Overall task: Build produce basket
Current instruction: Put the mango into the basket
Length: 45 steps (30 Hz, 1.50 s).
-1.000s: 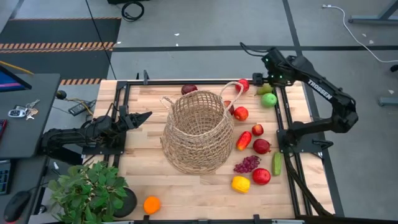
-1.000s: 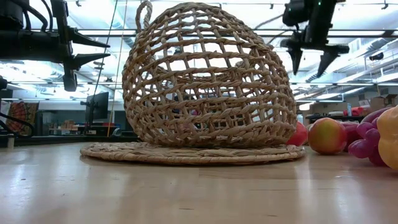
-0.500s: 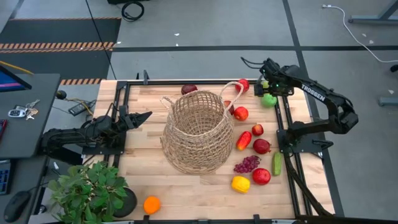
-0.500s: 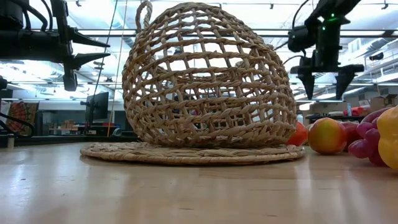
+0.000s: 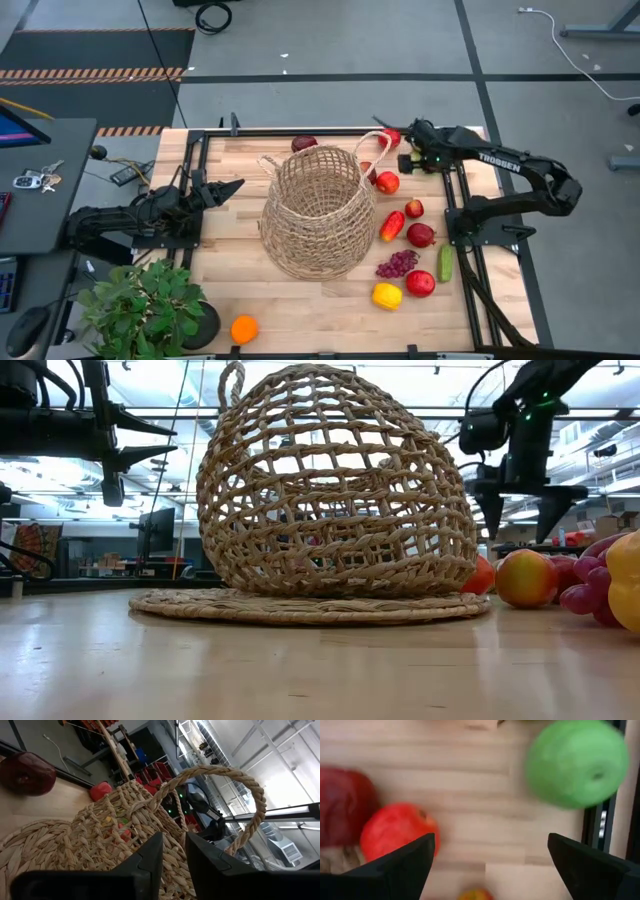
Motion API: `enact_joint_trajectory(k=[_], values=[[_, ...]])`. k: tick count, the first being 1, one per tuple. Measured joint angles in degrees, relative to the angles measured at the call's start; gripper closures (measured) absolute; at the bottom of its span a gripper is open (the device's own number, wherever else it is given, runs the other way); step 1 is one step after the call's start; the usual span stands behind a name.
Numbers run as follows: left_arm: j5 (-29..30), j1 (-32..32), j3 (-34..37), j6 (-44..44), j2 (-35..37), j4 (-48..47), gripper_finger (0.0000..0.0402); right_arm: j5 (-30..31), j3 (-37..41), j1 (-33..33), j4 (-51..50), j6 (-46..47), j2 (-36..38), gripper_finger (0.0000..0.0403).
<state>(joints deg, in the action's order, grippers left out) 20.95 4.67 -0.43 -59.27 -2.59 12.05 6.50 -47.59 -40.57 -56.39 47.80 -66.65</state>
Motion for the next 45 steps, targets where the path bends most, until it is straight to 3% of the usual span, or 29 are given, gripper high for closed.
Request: enact_joint_trajectory(k=[7,13,19,40,45], values=[[0.0,0.0,0.0,0.0,0.0,0.0,0.0311,0.4,0.3,14.5,-3.2,5.5,1.9,0.0011],[0.0,0.0,0.0,0.0,0.0,0.0,0.0316,2.7,2.6,21.9,-3.0,10.9,1.8,0.0012],[0.0,0.0,0.0,0.0,0.0,0.0,0.0315,1.7,3.5,25.6,-2.1,15.3,1.8,0.0019],[0.0,0.0,0.0,0.0,0.0,0.0,0.0316,7.1,4.5,34.1,-4.3,17.8,1.8,0.0038],[0.0,0.0,0.0,0.0,0.0,0.0,0.0315,7.0,4.5,35.2,-6.5,17.1,4.6,0.0039]])
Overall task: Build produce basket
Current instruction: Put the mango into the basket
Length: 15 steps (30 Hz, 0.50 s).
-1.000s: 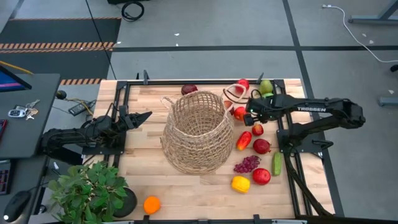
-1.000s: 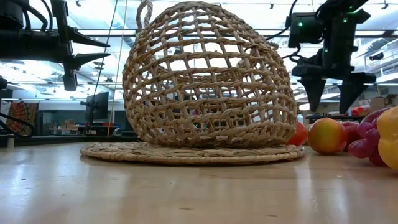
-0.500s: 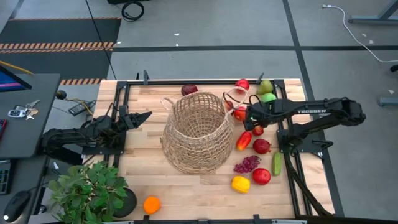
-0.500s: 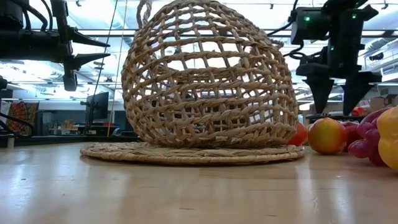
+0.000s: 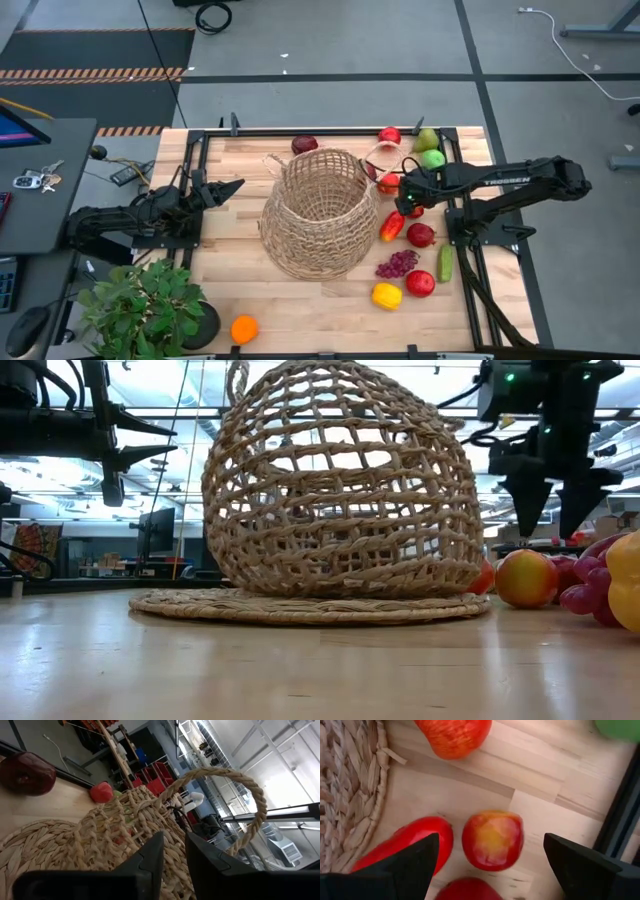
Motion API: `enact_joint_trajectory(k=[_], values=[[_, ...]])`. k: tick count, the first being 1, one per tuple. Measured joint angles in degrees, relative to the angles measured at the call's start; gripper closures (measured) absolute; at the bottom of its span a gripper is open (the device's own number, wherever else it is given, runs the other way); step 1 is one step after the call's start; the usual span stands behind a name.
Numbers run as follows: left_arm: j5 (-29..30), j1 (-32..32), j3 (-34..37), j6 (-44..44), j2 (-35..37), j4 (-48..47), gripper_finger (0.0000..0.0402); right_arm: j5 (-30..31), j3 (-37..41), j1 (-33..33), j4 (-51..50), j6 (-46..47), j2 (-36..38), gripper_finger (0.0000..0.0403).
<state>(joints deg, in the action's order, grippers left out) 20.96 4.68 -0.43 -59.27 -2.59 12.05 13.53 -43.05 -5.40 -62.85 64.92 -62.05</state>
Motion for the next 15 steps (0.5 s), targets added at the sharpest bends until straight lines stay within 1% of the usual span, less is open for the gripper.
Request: enact_joint_trajectory(k=[5,8,11,15], values=[[0.0,0.0,0.0,0.0,0.0,0.0,0.0311,0.3,0.0,0.0,2.5,1.1,6.4,0.0039],[0.0,0.0,0.0,0.0,0.0,0.0,0.0313,0.2,0.0,-1.2,5.2,1.2,9.0,0.0039],[0.0,0.0,0.0,0.0,0.0,0.0,0.0316,0.3,0.0,-2.7,5.3,2.0,10.0,0.0039],[0.0,0.0,0.0,0.0,0.0,0.0,0.0316,-1.1,0.0,-4.4,7.8,-1.5,8.8,0.0039]])
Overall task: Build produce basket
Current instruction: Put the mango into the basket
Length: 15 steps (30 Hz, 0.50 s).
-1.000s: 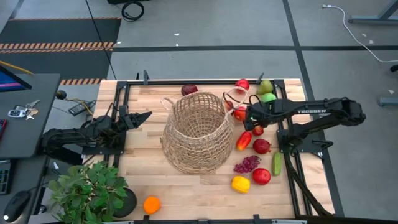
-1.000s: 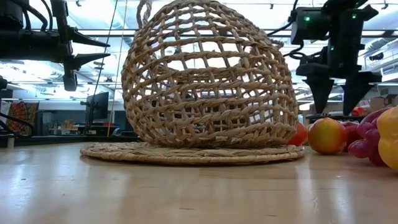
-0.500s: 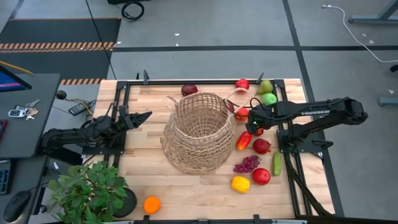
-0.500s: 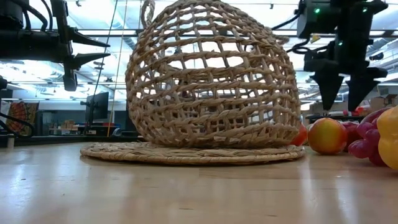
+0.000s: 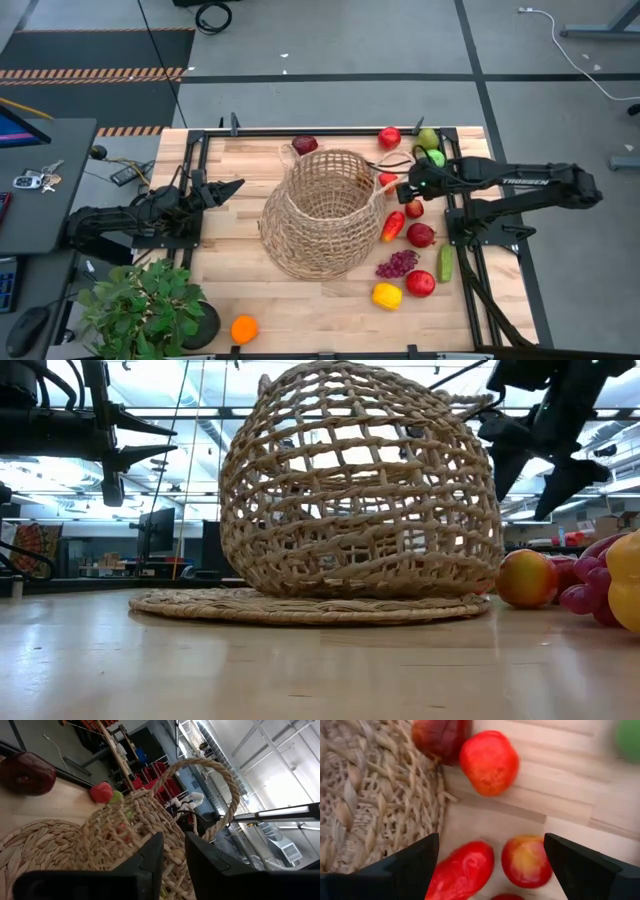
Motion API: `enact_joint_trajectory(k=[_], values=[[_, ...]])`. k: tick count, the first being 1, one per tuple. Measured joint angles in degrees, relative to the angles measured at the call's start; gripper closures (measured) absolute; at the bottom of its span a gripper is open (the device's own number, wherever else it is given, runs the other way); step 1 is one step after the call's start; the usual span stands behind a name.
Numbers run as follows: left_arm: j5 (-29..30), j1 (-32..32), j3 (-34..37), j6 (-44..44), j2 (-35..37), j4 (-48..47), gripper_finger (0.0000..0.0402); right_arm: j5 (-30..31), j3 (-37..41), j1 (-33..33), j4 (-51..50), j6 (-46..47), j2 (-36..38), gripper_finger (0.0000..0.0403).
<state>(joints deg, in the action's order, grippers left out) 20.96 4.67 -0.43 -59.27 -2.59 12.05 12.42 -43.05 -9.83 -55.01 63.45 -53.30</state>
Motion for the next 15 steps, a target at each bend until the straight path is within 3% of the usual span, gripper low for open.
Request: enact_joint_trajectory(k=[8,15], values=[[0.0,0.0,0.0,0.0,0.0,0.0,0.0311,-9.9,0.0,-6.8,-0.4,-8.2,-5.3,0.0039],[0.0,0.0,0.0,0.0,0.0,0.0,0.0317,-17.6,-2.0,-12.2,-2.5,-11.1,-4.7,0.0039]])
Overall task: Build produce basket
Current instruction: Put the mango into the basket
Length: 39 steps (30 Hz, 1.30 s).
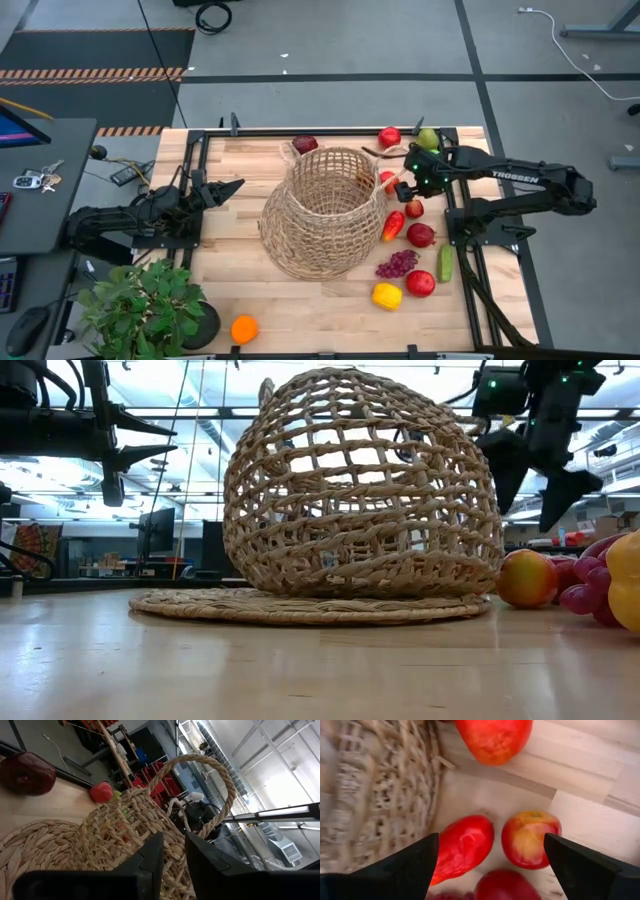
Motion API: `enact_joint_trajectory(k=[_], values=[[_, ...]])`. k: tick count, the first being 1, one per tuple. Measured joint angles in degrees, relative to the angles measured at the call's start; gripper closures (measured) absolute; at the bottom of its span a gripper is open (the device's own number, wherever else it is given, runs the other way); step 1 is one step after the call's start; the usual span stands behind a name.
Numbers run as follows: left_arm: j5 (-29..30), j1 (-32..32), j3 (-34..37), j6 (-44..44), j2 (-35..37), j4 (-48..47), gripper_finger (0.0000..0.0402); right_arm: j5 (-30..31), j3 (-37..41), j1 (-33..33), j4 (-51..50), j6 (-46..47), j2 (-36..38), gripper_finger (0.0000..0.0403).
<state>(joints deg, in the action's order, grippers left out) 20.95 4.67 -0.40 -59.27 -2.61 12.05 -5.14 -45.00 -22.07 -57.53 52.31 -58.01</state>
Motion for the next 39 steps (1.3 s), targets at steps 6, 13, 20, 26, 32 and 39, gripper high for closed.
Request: enact_joint_trajectory(k=[6,13,20,26,32,39], values=[[0.0,0.0,0.0,0.0,0.0,0.0,0.0311,0.8,-4.4,-1.1,-2.1,-1.0,0.0,0.0039],[0.0,0.0,0.0,0.0,0.0,0.0,0.0314,-0.2,-10.5,-1.4,-5.6,-2.6,0.0,0.0039],[0.0,0.0,0.0,0.0,0.0,0.0,0.0314,2.6,-17.1,-1.4,-14.0,-4.4,1.6,0.0039],[0.0,0.0,0.0,0.0,0.0,0.0,0.0311,8.2,-15.5,0.3,-17.3,-3.2,10.3,0.0039],[0.0,0.0,0.0,0.0,0.0,0.0,0.0317,10.9,-10.3,6.2,-10.2,-4.1,20.3,0.0039],[0.0,0.0,0.0,0.0,0.0,0.0,0.0312,11.1,-5.8,14.9,-6.8,1.8,21.3,0.0042]])
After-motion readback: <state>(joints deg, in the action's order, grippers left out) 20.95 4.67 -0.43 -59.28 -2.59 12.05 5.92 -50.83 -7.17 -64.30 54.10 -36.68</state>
